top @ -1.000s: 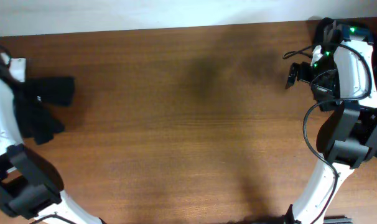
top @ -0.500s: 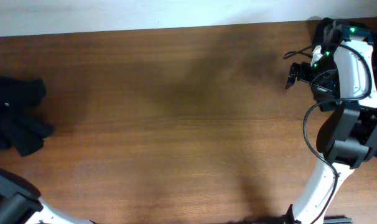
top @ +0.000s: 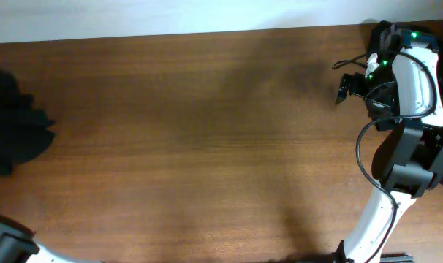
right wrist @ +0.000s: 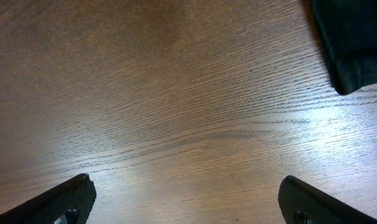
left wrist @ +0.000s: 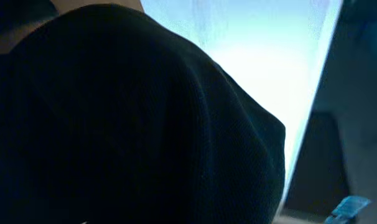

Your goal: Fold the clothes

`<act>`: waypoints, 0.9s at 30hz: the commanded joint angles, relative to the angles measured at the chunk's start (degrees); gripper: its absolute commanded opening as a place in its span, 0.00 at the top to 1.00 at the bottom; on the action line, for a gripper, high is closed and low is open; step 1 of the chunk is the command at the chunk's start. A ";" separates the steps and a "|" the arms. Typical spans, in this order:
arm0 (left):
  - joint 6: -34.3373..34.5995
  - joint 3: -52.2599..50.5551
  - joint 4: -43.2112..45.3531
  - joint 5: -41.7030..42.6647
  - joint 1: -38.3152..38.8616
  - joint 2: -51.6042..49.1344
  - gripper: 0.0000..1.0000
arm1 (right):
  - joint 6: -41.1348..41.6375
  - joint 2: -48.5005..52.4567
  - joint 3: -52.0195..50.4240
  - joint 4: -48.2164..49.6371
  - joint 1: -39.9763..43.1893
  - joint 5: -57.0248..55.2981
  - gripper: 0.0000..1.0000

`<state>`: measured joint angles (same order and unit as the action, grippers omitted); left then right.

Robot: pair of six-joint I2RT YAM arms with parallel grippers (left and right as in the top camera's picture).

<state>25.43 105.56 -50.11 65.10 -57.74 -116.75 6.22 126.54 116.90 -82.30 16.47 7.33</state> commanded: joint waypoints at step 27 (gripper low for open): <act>66.34 -11.43 103.91 -1.70 1.55 1.40 1.00 | 0.17 -1.46 0.63 0.02 0.07 -0.31 0.01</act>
<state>71.33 92.68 40.88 71.31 -57.32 -117.14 6.22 126.54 116.90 -82.30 16.47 7.33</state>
